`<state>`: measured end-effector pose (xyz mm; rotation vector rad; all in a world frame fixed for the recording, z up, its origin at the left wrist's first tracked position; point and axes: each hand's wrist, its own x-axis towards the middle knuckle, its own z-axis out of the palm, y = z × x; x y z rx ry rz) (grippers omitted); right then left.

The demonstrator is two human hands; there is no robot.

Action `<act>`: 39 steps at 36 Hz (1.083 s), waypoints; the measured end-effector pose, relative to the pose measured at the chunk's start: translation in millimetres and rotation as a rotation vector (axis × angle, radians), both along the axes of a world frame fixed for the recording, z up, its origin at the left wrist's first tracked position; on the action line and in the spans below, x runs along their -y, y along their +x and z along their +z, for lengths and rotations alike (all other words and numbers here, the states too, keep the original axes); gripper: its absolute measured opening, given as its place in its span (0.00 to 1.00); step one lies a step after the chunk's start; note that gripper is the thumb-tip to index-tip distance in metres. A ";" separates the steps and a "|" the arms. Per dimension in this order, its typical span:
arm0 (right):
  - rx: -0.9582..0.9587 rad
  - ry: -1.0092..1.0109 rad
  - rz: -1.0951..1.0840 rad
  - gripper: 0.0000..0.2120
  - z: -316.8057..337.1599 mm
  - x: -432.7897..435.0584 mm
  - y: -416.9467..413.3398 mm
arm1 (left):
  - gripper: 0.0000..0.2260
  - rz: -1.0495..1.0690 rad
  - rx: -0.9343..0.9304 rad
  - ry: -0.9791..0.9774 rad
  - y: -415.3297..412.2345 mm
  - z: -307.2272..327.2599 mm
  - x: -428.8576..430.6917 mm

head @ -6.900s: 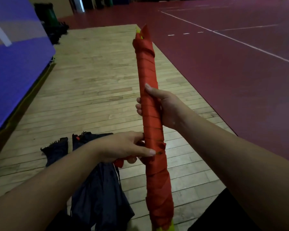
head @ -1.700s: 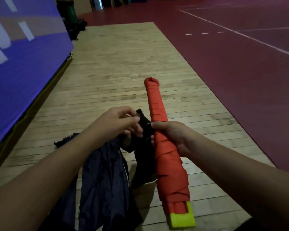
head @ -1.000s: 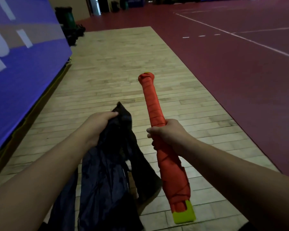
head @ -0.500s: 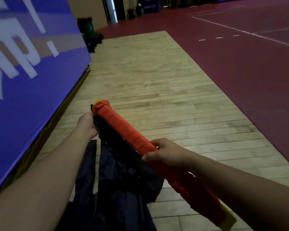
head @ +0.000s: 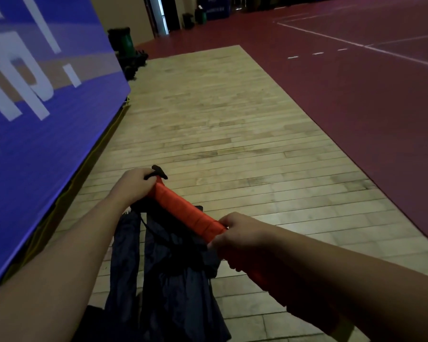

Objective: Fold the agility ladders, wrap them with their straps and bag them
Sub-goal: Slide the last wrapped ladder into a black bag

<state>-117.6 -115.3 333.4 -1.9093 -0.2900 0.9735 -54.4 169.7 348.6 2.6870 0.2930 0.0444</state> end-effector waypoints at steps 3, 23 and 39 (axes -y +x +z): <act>0.000 0.007 -0.003 0.17 2.5 -0.6 -0.6 | 0.13 -0.057 0.009 0.005 -1.5 6.2 7.3; 0.067 -0.134 -0.032 0.15 3.1 -10.7 -6.3 | 0.11 -0.168 -0.210 0.474 -5.5 -9.6 84.7; 0.729 -0.530 0.242 0.11 17.9 -10.0 -19.1 | 0.14 0.029 -0.319 0.511 0.1 -9.9 50.2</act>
